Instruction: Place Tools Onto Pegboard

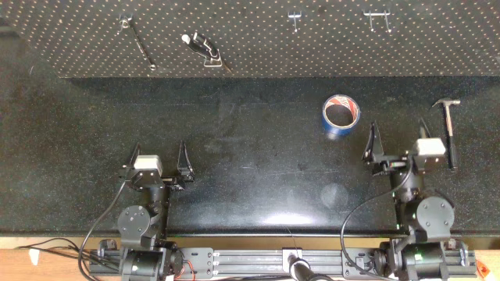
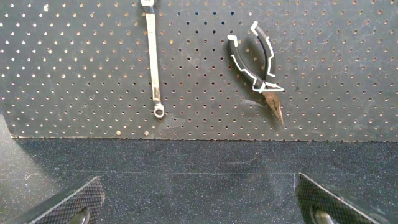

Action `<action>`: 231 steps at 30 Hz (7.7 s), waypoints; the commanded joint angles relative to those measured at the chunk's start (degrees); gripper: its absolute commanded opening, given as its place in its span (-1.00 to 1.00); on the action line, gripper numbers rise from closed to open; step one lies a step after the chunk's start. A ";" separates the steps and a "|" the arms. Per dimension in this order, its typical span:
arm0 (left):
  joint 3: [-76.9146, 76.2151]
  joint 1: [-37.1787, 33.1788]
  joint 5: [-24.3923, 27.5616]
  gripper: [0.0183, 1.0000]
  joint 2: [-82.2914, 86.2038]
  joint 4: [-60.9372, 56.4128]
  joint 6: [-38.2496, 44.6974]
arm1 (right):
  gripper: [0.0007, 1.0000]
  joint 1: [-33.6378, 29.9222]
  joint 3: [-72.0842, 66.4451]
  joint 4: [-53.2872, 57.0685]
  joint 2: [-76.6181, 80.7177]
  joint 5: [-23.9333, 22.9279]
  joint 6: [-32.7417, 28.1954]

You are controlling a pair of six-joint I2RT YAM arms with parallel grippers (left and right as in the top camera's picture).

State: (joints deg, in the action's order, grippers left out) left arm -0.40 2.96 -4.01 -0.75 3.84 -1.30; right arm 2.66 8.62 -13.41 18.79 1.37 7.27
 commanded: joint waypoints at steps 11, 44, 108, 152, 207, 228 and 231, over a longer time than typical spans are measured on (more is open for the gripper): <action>0.09 0.22 0.13 0.99 0.57 0.33 0.94 | 0.87 11.93 46.60 34.05 52.68 6.67 8.39; 0.09 0.22 0.13 0.99 0.57 0.31 0.94 | -0.85 14.05 47.17 35.47 65.51 4.20 10.93; 0.09 0.22 0.13 0.99 0.57 0.31 0.94 | 0.88 -29.40 47.12 64.17 67.17 -7.74 -20.74; 0.09 0.22 0.13 0.99 0.57 0.31 0.94 | -0.85 -37.24 47.23 56.85 78.90 -0.22 -34.64; 0.09 0.22 0.13 0.99 0.57 0.31 0.94 | 0.89 -6.91 46.93 41.90 46.40 12.66 -15.45; 0.09 0.22 0.13 0.99 0.57 0.31 0.94 | 0.89 -3.56 -8.39 7.17 -13.35 2.86 3.26; 0.09 0.22 0.13 0.99 0.57 0.33 0.94 | 0.89 -3.56 -8.39 17.49 -17.11 1.18 8.76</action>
State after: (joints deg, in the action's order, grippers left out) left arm -0.45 2.96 -4.01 -0.62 3.86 -1.30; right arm -1.37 0.51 1.04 3.40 4.58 11.90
